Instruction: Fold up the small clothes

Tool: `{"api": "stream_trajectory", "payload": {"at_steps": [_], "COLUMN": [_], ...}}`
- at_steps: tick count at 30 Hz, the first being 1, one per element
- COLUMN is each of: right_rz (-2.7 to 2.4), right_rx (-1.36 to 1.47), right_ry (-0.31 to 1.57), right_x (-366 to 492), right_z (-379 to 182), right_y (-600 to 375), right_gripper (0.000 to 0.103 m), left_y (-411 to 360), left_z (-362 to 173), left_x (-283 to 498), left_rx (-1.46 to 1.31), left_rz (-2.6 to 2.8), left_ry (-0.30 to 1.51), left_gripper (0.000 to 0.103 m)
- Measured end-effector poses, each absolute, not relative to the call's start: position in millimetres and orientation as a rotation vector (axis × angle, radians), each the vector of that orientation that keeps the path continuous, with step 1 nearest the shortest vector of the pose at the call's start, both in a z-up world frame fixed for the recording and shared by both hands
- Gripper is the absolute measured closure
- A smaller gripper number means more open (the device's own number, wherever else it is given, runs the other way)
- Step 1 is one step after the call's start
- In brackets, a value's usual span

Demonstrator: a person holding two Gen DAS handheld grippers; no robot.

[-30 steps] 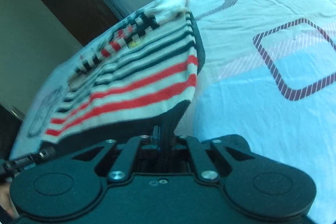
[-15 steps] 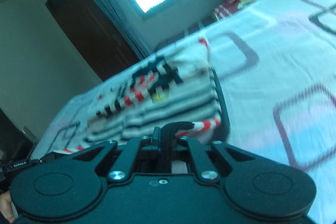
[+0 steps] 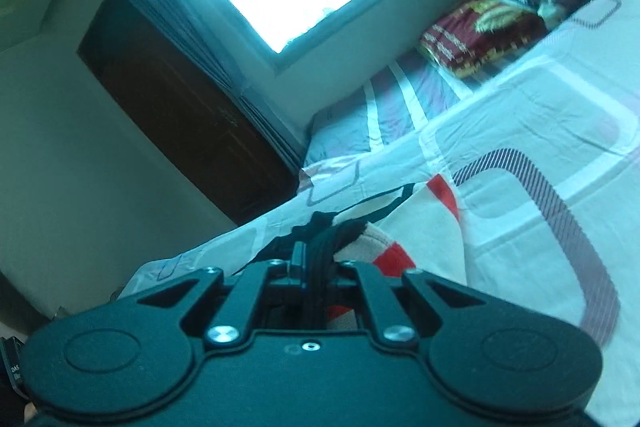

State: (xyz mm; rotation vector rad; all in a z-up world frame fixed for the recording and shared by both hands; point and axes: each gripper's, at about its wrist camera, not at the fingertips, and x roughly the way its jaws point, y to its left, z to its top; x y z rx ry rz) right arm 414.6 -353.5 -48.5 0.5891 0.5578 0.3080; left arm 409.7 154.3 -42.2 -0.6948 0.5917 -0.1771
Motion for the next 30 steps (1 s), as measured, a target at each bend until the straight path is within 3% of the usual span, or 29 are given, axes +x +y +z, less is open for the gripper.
{"api": "stream_trajectory", "payload": {"at_steps": [6, 9, 13, 14, 15, 16, 17, 19, 21, 22, 28, 30], "right_rz": [0.306, 0.280, 0.284, 0.290, 0.292, 0.289, 0.289, 0.300, 0.320, 0.327, 0.328, 0.341], "right_rx": [0.620, 0.614, 0.633, 0.625, 0.613, 0.599, 0.582, 0.533, 0.512, 0.504, 0.461, 0.421], "right_ry": [0.665, 0.692, 0.639, 0.622, 0.600, 0.578, 0.560, 0.557, 0.559, 0.543, 0.524, 0.551], "right_x": [501, 534, 553, 555, 555, 554, 553, 556, 552, 548, 539, 541], "right_z": [-97, -122, -135, -134, -133, -131, -130, -125, -119, -114, -99, -98], "right_y": [-351, -350, -357, -359, -360, -360, -360, -358, -357, -358, -373, -370], "right_gripper": [0.096, 0.080, 0.077, 0.070, 0.063, 0.045, 0.040, 0.052, 0.054, 0.054, 0.053, 0.052], "left_y": [160, 175, 177, 176, 175, 174, 175, 176, 177, 179, 166, 146], "left_z": [-89, -127, -149, -151, -152, -154, -155, -152, -142, -134, -95, -91], "left_x": [499, 527, 543, 545, 547, 548, 548, 546, 538, 532, 541, 544], "left_rx": [-0.714, -0.922, -1.057, -1.070, -1.096, -1.126, -1.156, -1.180, -1.139, -1.093, -0.622, -0.435], "left_rz": [-0.128, -0.138, -0.159, -0.159, -0.169, -0.173, -0.177, -0.178, -0.165, -0.158, -0.180, -0.204], "left_ry": [0.726, 0.752, 0.698, 0.683, 0.666, 0.649, 0.624, 0.595, 0.570, 0.549, 0.668, 0.733], "left_gripper": [0.096, 0.096, 0.096, 0.095, 0.092, 0.078, 0.066, 0.059, 0.038, 0.021, 0.019, 0.028]}}
